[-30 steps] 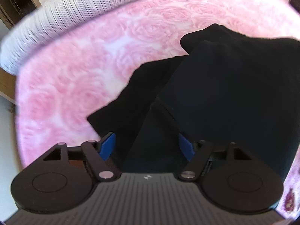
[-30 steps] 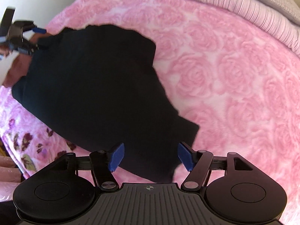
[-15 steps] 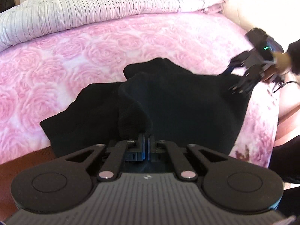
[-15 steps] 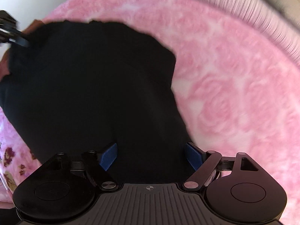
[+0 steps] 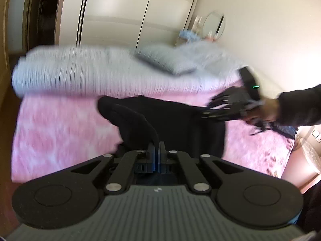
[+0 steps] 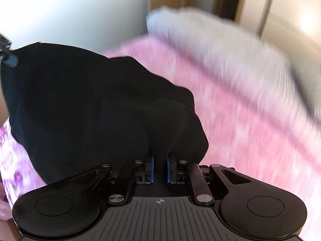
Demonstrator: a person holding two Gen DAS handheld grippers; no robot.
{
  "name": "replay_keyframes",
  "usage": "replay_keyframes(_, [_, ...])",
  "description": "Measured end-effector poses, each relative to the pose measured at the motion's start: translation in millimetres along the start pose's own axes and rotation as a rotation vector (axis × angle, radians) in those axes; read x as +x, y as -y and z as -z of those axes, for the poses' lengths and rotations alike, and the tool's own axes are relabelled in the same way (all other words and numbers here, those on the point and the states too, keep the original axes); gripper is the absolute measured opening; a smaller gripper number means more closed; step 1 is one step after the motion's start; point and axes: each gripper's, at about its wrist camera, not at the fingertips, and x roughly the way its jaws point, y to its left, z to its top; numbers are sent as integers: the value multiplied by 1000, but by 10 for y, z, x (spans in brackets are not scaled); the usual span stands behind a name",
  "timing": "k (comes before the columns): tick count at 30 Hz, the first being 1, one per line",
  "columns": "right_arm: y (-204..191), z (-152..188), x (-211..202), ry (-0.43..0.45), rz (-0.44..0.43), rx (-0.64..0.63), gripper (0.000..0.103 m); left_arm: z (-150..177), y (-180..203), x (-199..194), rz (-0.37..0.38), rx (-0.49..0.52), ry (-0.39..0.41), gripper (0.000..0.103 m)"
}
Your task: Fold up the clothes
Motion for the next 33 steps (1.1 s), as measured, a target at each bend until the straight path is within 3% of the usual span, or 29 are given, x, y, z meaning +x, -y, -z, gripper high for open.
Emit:
replay_keyframes(5, [402,-245,-442,120,38,-10,10,-537,1198,-81,75,140,83,0])
replay_keyframes(10, [1095,62,-1016,195,51,14,10,-763,2723,631,232,243,67,0])
replay_keyframes(13, [1708,537,-1283,180,32,61,10,-743,3632,1382,340,237,29,0])
replay_keyframes(16, [2272,1125,-1536,101,58,112,11,-611,4512,2338,419,243,-61,2])
replay_keyframes(18, [2650,1702,-1876,56,134,177,19,-484,4977,2975,492,206,-145,6])
replay_keyframes(19, [2839,1997,-2050,34,173,211,27,-420,5140,3188,516,209,-174,14])
replay_keyframes(23, [3232,3183,-2700,-45,284,420,42,-209,5489,3719,550,271,-270,27])
replay_keyframes(26, [3261,3950,-3047,-86,324,578,49,-64,5266,3855,487,316,-335,37])
replay_keyframes(29, [2965,4395,-3120,-107,304,743,55,75,4807,4009,383,346,-415,40])
replay_keyframes(33, [2550,4348,-2946,-128,233,883,59,57,3979,4358,230,389,-482,45])
